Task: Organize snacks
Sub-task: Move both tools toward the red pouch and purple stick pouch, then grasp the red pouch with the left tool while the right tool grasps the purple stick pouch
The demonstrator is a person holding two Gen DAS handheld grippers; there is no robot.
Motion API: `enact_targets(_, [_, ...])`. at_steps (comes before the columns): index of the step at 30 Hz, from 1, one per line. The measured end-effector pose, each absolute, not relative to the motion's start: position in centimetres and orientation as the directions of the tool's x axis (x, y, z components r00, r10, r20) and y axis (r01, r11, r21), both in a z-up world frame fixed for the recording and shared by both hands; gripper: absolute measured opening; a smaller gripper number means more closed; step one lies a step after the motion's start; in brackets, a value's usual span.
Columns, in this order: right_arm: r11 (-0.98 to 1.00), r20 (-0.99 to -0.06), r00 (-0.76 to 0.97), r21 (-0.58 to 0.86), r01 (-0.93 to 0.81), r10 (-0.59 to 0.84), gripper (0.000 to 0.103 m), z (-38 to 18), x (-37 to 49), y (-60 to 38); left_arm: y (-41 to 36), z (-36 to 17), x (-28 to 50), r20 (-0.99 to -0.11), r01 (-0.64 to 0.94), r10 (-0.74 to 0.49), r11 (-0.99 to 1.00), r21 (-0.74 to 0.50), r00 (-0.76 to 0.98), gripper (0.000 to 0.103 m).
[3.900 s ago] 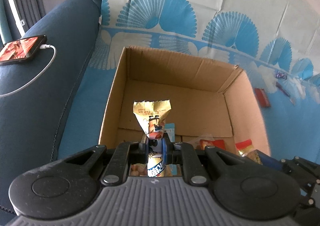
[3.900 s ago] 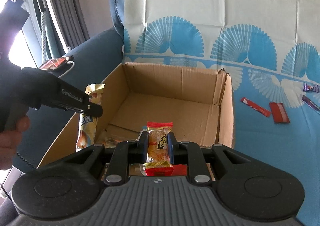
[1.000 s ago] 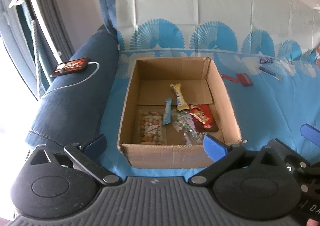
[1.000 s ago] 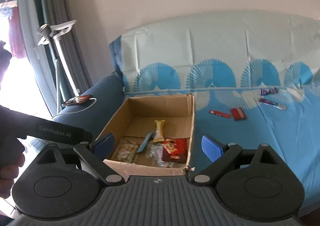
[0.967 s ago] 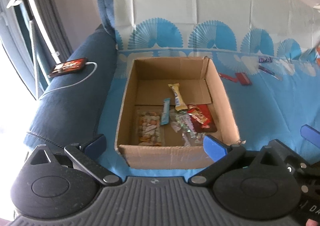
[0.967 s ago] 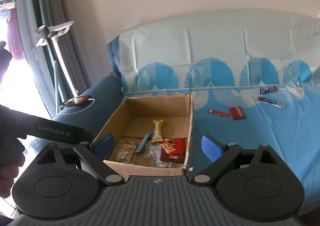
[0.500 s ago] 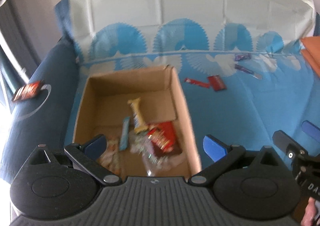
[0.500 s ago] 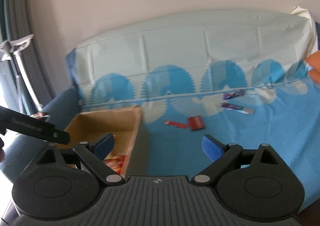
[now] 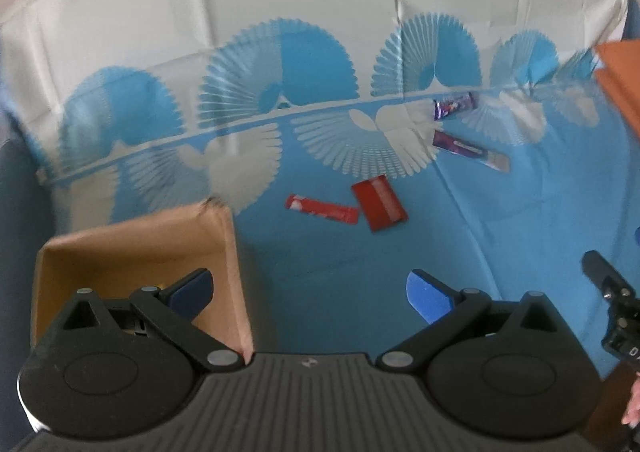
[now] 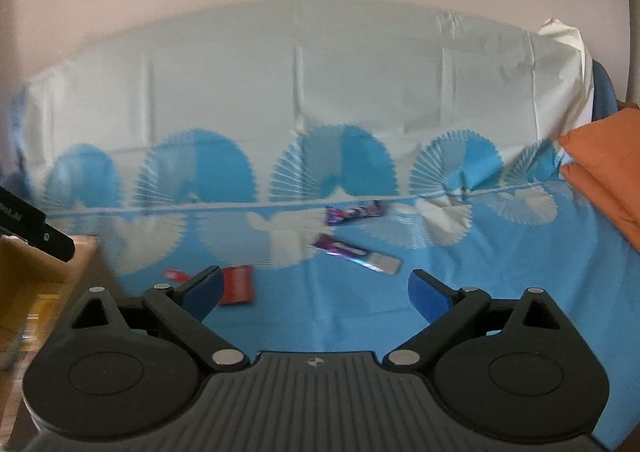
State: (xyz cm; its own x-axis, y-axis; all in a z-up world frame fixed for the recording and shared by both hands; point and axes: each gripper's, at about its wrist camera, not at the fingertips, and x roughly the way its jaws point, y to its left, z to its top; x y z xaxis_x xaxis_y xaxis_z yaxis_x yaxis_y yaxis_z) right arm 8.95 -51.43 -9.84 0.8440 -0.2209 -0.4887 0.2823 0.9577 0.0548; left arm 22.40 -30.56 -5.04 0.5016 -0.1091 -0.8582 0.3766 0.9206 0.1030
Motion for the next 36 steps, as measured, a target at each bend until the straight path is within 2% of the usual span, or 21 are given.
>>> enact_targets(5, [0.968,-0.543,0.814,0.012,0.252,-0.205,0.099,-14.1,16.2,-56.7,-37.0,-11.3,30.2,-0.913,0.432,-0.138,0.901,0.046,0.385,0.103])
enact_targets(11, [0.981,-0.600,0.780,-0.044,0.188,-0.177,0.099,-19.7,24.9,-61.4,-42.3,-19.7,36.9,-0.960,0.435,-0.107,0.900,0.017,0.258,0.103])
enact_targets(17, [0.989,-0.654,0.752,0.033,0.141,-0.085,0.099,-24.1,31.2,-64.4,-43.6,-25.3,40.9,-0.981,0.423,-0.070,0.906,0.015,0.183,0.103])
enact_targets(19, [0.991,-0.664,0.742,0.008,0.134,-0.095,0.099,-25.3,33.2,-64.5,-43.3,-26.7,41.8,-0.987,0.408,-0.069,0.913,-0.003,0.147,0.103])
enact_targets(21, [0.989,-0.656,0.742,-0.048,0.141,-0.138,0.100,-26.4,34.8,-64.4,-43.0,-26.6,41.9,-0.979,0.400,-0.082,0.916,-0.001,0.186,0.103])
enact_targets(23, [0.987,-0.687,0.710,-0.078,0.141,-0.156,0.103,-27.7,36.6,-64.5,-42.9,-26.8,41.8,-0.976,0.411,-0.088,0.912,0.002,0.199,0.103])
enact_targets(26, [0.986,-0.663,0.739,0.008,0.166,-0.119,0.103,-28.5,36.9,-65.6,-42.6,-26.9,41.6,-0.972,0.424,-0.097,0.906,0.003,0.214,0.103])
enact_targets(36, [0.985,-0.638,0.758,-0.007,0.173,-0.138,0.103,-28.6,36.5,-65.1,-42.7,-26.9,41.5,-0.972,0.415,-0.084,0.909,0.015,0.221,0.103])
